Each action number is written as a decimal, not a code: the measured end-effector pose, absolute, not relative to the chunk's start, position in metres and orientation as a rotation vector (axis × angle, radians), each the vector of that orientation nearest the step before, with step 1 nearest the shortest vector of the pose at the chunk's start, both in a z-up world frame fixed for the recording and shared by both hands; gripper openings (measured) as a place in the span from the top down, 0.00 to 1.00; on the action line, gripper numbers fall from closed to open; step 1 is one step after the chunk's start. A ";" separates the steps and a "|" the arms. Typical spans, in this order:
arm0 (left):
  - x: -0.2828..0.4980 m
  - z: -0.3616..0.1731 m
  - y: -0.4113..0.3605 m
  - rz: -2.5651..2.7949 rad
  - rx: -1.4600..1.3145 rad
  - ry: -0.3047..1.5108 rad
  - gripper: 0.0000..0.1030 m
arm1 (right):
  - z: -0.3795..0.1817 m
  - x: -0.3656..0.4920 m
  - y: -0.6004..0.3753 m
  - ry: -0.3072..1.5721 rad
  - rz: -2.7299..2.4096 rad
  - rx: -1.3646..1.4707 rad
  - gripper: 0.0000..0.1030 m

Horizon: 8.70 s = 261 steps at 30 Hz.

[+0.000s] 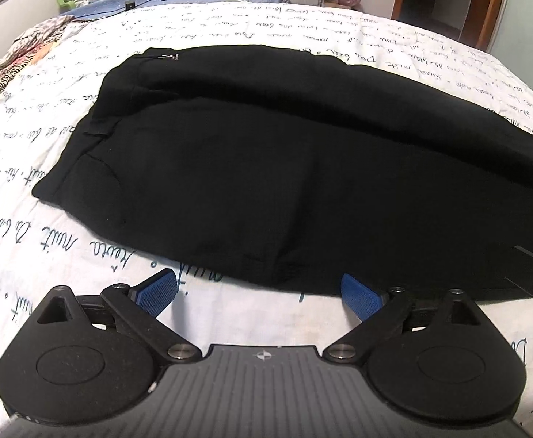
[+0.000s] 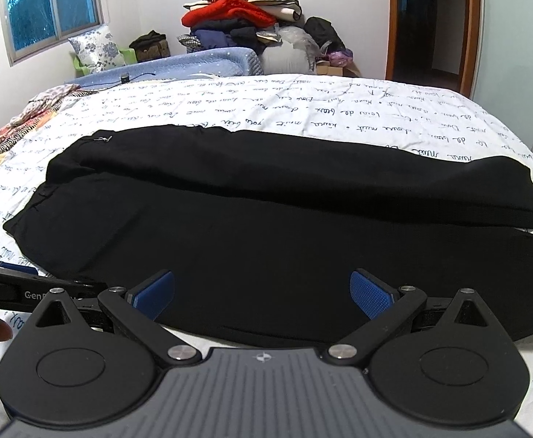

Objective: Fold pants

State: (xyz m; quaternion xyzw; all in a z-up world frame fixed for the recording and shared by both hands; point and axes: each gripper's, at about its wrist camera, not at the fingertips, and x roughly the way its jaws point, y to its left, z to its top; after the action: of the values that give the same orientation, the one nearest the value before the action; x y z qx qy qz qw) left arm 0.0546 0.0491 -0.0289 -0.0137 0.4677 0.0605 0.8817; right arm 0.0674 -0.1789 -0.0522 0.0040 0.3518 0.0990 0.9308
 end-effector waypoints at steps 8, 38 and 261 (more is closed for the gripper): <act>0.043 -0.023 0.042 0.141 -0.017 0.958 0.04 | -0.051 0.051 -0.180 0.692 0.235 0.060 0.00; 0.042 -0.026 0.044 0.141 -0.060 0.966 0.04 | -0.058 0.034 -0.161 0.682 0.224 -0.011 0.00; 0.046 -0.078 0.126 -0.221 -0.337 0.556 0.02 | -0.119 0.079 -0.468 0.356 0.091 1.317 0.94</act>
State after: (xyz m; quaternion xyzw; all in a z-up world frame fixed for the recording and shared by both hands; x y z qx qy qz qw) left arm 0.0455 0.1257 -0.0780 -0.1650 0.2725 -0.1082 0.9417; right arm 0.0787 -0.4684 -0.1186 0.6085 0.1647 0.0418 0.7751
